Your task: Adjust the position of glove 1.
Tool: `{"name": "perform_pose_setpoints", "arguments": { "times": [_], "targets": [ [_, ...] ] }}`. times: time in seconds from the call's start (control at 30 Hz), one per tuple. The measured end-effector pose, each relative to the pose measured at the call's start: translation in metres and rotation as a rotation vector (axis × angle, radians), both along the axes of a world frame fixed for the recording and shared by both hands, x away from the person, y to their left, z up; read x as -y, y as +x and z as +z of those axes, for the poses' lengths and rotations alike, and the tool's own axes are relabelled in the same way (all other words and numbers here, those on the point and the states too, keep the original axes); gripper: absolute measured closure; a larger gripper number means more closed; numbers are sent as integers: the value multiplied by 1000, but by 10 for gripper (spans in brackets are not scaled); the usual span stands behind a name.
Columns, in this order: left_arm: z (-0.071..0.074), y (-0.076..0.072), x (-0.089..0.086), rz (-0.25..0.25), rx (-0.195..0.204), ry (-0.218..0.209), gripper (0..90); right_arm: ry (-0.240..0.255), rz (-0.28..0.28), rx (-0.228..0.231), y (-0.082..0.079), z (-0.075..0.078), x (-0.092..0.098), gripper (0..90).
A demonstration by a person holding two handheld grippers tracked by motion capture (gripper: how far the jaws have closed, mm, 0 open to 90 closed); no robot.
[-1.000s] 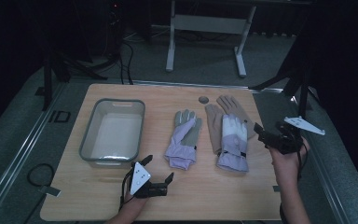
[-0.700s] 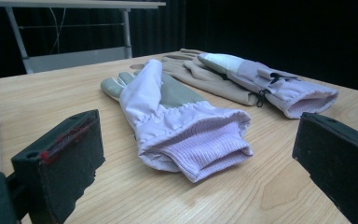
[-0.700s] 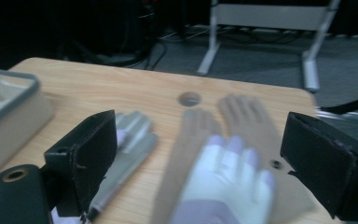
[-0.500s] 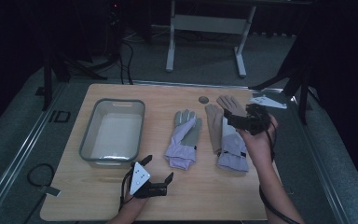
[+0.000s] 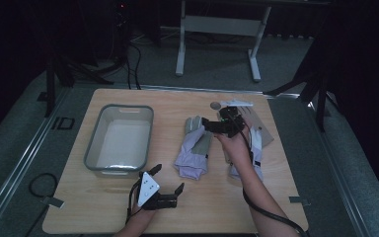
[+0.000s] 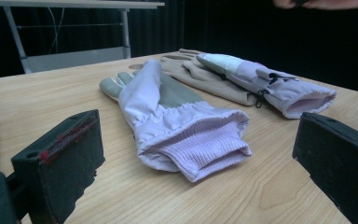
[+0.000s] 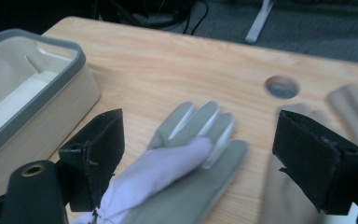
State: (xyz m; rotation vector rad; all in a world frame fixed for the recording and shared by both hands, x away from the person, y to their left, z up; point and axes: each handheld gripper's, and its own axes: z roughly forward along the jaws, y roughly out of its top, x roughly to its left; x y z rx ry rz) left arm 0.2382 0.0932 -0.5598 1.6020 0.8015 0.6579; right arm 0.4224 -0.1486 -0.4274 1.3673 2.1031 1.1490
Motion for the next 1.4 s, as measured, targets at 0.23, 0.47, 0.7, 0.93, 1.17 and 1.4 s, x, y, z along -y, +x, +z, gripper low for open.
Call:
{"name": "perform_pose_setpoints", "arguments": {
  "times": [0.23,0.47,0.7,0.93,1.17,1.4],
  "targets": [
    [0,-1,1,1,7,7,20,8,-25,-82,15,-35,-30,219],
    [0,-1,1,1,9,13,20,-56,-44,-126,20,-71,-49,239],
    [0,-1,2,2,11,15,20,-120,-88,-145,18,-108,-50,279],
    [0,-1,2,5,7,12,20,-103,-12,-139,15,-114,-48,480],
    [0,-1,1,6,6,11,20,-67,71,-158,15,-109,-51,799],
    [0,0,1,9,1,5,20,-55,93,-132,9,-80,-35,817]
  ]
}}
